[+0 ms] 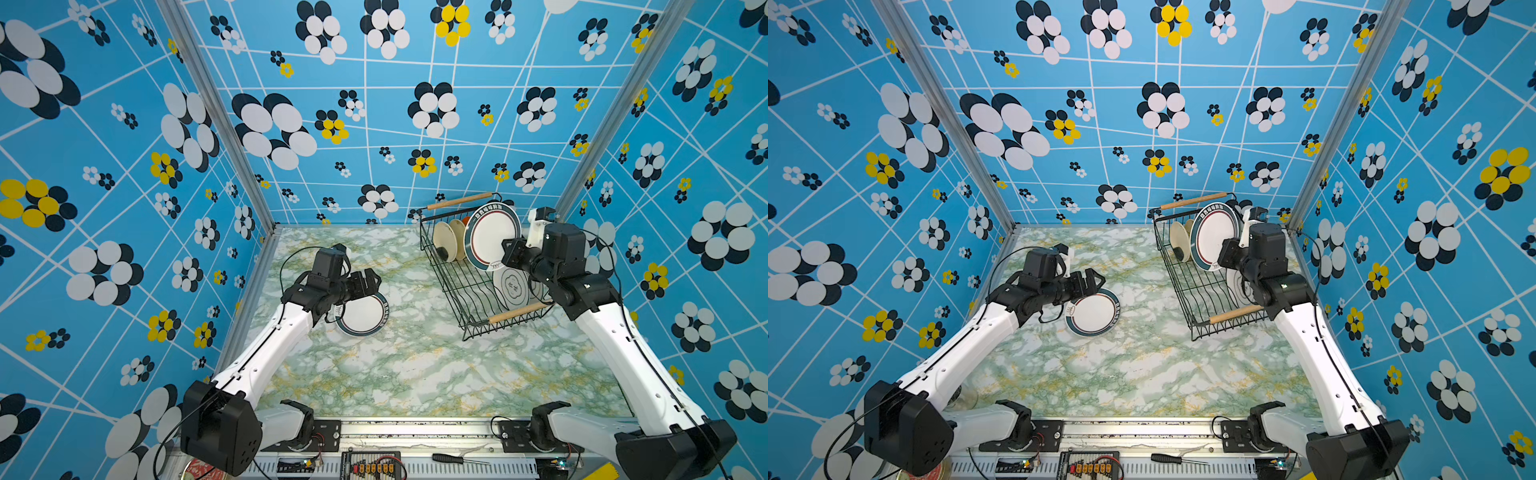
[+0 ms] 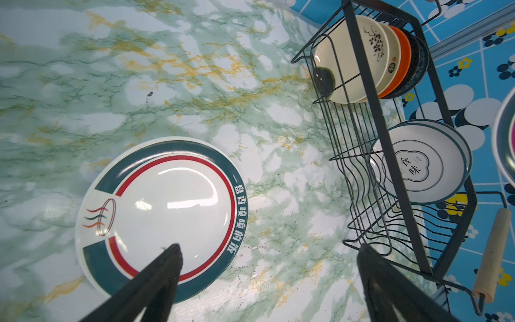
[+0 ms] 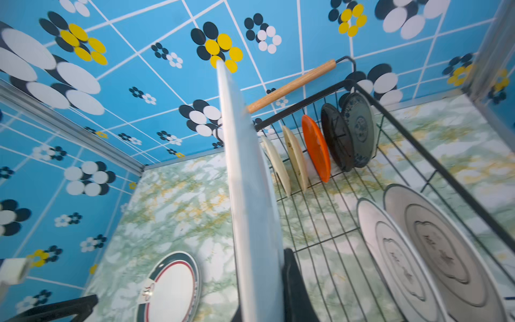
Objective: Unload the plates from the dish rack
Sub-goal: Pick up the plate from the dish rack, then place the plate among the plates.
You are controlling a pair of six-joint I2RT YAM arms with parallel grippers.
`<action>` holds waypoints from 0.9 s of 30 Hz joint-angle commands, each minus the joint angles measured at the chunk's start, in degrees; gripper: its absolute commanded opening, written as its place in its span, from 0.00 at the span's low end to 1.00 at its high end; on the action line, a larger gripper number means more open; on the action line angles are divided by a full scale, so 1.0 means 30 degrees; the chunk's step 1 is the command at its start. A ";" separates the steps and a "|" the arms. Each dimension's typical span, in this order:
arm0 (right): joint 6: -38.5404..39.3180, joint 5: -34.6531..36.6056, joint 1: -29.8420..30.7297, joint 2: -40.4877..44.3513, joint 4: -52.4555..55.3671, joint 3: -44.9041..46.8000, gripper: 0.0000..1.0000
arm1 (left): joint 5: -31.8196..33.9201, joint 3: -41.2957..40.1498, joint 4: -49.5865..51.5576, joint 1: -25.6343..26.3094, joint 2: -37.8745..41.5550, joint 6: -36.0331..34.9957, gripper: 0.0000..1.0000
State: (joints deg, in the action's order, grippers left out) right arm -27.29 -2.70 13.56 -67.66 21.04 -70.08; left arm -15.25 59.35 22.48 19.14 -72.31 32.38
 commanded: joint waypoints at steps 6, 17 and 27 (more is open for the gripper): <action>-0.8288 -0.6362 0.0017 -0.1079 -0.6580 0.2338 0.03 | -0.2068 0.0432 -0.2075 0.0474 -0.0407 0.0727 0.99; -0.9822 -0.8605 0.1277 -0.2805 -0.6691 0.2675 0.04 | -0.3808 0.0858 -0.4224 0.1112 -0.1788 0.1756 0.99; -1.0999 -0.9316 0.2791 -0.4126 -0.9460 0.3697 0.05 | -0.4552 0.1331 -0.5341 0.1535 -0.2926 0.2509 0.98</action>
State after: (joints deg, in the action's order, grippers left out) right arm -58.02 -28.05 21.06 -79.57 -0.56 -59.75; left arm -27.27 61.39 8.69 23.40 -79.96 38.72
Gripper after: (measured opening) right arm 0.106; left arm 0.982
